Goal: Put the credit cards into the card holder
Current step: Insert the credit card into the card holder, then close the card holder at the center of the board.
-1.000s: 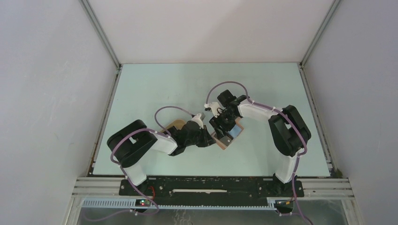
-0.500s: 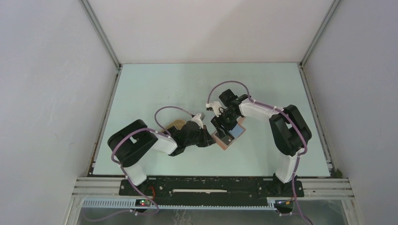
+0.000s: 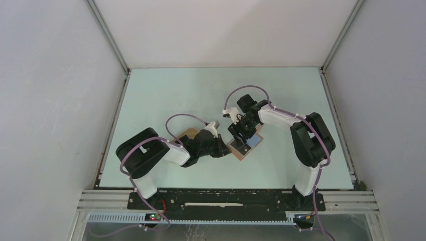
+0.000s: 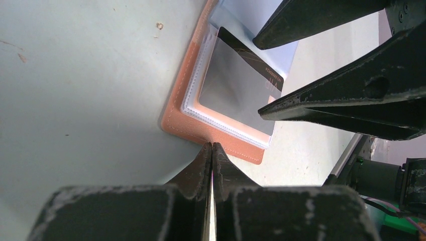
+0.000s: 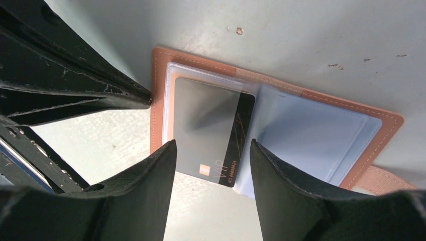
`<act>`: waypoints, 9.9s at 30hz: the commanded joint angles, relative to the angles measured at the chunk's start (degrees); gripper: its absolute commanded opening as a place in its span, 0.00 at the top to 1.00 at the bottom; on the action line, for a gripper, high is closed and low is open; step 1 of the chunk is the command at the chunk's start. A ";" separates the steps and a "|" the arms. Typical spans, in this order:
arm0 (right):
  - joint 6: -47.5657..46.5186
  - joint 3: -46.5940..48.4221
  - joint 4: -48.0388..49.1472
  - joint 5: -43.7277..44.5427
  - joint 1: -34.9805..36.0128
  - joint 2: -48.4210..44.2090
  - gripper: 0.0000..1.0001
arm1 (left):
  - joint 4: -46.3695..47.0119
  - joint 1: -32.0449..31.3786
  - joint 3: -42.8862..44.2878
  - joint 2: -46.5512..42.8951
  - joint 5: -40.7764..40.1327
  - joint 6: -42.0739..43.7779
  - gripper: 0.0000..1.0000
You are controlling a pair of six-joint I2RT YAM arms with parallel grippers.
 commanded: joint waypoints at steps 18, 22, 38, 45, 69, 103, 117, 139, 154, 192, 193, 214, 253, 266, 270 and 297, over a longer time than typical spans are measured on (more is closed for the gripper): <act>-2.04 0.91 -4.08 -8.32 3.10 0.19 0.40 | -0.54 0.50 -0.32 1.75 0.08 0.39 0.95; -2.86 0.91 -5.11 -11.92 4.94 -1.14 0.40 | -0.54 0.53 -0.38 1.56 0.07 0.31 0.96; -13.51 -1.49 -5.95 -13.66 -7.68 -29.24 0.38 | -17.18 0.50 -5.98 -25.11 -2.01 3.98 0.75; -0.58 -11.28 9.60 -13.72 -17.63 -42.03 0.00 | -25.38 -0.57 -5.84 -43.65 -7.40 8.30 0.62; 12.83 -11.43 2.09 -26.50 -36.99 -2.02 0.37 | -0.36 0.25 -5.38 -22.16 1.93 0.75 0.45; 12.57 -3.37 -6.18 -28.81 -27.28 5.56 0.48 | 0.51 -0.63 2.39 5.14 5.30 -9.82 0.81; 13.99 -6.90 -3.75 -25.12 -30.99 3.14 0.41 | 3.50 -0.77 0.26 5.81 4.79 -11.02 0.86; 19.48 -10.82 -4.09 -22.64 -31.51 1.63 0.49 | 5.96 -0.99 -0.69 5.77 5.23 -11.82 0.89; 20.86 -11.71 -2.63 -25.37 -34.35 2.89 0.47 | 7.81 -1.15 -0.78 6.94 5.84 -12.52 0.89; 7.89 -8.49 2.90 -32.90 -31.53 -7.08 1.00 | 12.97 -0.54 -8.96 -6.94 1.42 -9.81 0.47; 5.83 -8.51 2.38 -33.28 -31.53 -8.31 1.00 | 13.33 -0.22 -9.70 -8.09 1.11 -9.00 0.45; -20.83 -8.43 -9.04 -41.74 -27.05 -34.21 1.00 | 0.19 3.40 -8.61 -35.99 4.45 35.32 0.11; -24.58 -7.65 -8.82 -35.75 -18.54 -35.41 1.00 | 15.45 5.87 -1.52 -18.83 31.18 4.90 0.53; -29.03 -9.50 -8.76 -34.45 -17.24 -36.44 1.00 | 26.28 6.84 -0.98 -8.37 34.04 -7.61 1.00; -41.43 -11.73 -13.16 -38.47 -16.19 -36.81 1.00 | 37.81 8.53 -2.00 -3.93 34.45 -17.44 1.00; -37.05 -19.45 2.23 -13.91 3.98 -37.20 0.36 | 43.09 11.33 -1.03 7.74 34.69 -26.41 1.00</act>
